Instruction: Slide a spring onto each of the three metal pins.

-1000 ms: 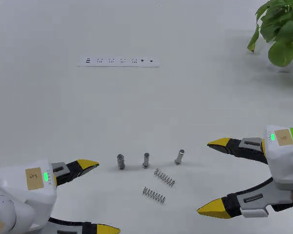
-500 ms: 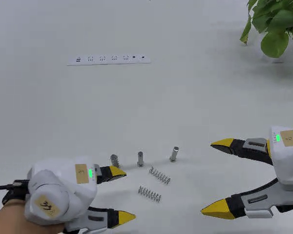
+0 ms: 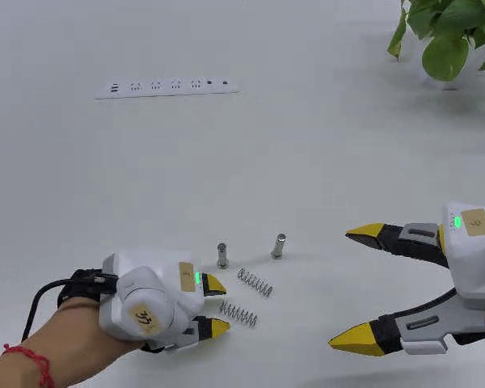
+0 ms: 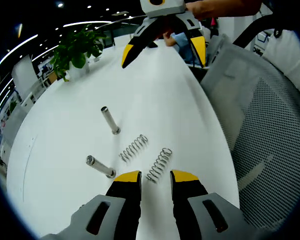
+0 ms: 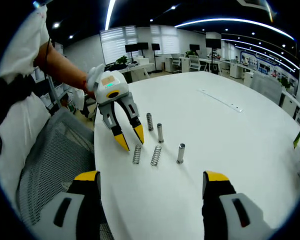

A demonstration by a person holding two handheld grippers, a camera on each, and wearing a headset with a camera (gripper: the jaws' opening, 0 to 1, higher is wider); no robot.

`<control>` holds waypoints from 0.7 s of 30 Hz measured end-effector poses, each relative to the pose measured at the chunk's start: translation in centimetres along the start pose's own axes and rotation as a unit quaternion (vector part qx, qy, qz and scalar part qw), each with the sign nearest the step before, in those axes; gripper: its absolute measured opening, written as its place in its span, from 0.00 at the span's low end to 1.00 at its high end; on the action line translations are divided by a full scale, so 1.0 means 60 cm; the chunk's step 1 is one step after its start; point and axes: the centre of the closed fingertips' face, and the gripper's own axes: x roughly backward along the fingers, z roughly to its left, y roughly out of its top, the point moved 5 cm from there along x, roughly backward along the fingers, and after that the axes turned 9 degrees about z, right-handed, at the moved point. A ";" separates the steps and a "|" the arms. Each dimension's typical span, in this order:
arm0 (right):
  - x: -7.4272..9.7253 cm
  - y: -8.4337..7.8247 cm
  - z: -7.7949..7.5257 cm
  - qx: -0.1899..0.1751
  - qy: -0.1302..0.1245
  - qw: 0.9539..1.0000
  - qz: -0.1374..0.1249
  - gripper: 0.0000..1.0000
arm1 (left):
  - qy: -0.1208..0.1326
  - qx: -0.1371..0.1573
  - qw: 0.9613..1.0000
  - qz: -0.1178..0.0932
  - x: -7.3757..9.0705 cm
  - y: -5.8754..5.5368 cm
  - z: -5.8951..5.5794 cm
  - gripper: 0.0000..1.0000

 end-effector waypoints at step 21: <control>-0.001 -0.007 0.000 -0.004 -0.001 1.000 0.003 0.84 | 0.002 -0.022 0.999 0.035 -0.015 -0.018 0.000 0.12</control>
